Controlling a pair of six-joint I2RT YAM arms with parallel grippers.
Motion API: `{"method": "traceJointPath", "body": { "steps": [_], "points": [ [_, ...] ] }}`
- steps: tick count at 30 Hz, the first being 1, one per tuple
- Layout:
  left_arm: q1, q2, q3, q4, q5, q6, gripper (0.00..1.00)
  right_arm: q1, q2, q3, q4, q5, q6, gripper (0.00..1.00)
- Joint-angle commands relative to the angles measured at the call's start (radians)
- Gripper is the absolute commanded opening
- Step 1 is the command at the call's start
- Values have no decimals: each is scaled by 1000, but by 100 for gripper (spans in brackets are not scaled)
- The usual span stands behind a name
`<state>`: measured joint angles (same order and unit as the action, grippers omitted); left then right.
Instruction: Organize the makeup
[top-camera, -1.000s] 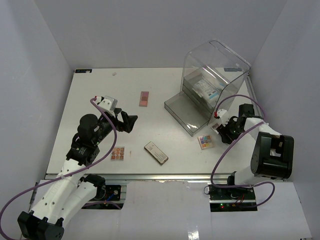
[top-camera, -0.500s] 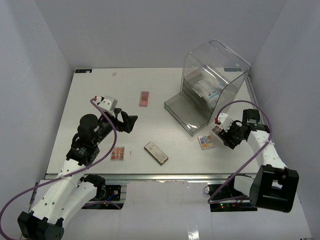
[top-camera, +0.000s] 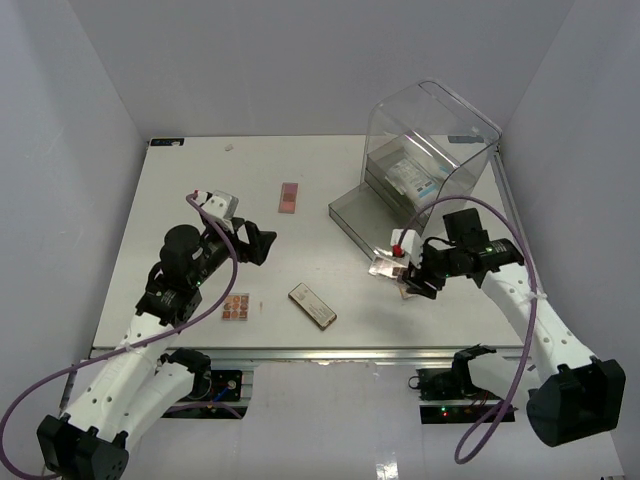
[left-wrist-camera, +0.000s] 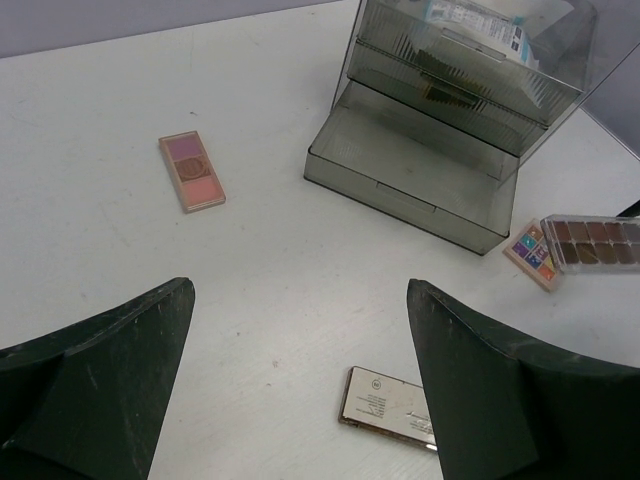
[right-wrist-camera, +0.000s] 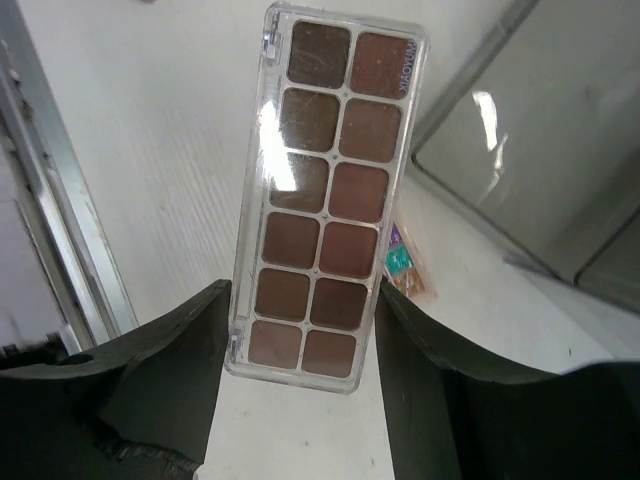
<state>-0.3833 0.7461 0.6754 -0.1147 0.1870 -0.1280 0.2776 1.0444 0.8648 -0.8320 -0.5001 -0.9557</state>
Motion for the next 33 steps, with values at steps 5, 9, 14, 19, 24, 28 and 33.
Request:
{"method": "traceJointPath", "body": {
  "steps": [5, 9, 14, 19, 24, 28, 33],
  "points": [
    [3, 56, 1, -19, -37, -6, 98, 173, 328, 253, 276, 228, 285, 30],
    [1, 80, -1, -25, -56, -7, 98, 173, 501, 400, 314, 354, 325, 31],
    [1, 108, 0, -24, -66, -15, 98, 174, 613, 452, 389, 475, 377, 41],
    [3, 171, 9, -20, -54, -35, 98, 175, 656, 451, 420, 520, 400, 69],
    [5, 266, 30, -12, -9, -74, 98, 175, 615, 424, 415, 436, 422, 86],
    [28, 406, 79, -7, 48, -129, 98, 175, 540, 410, 371, 324, 434, 88],
    [38, 641, 230, -31, 70, -215, 98, 171, 356, 314, 296, -1, 353, 90]
  ]
}}
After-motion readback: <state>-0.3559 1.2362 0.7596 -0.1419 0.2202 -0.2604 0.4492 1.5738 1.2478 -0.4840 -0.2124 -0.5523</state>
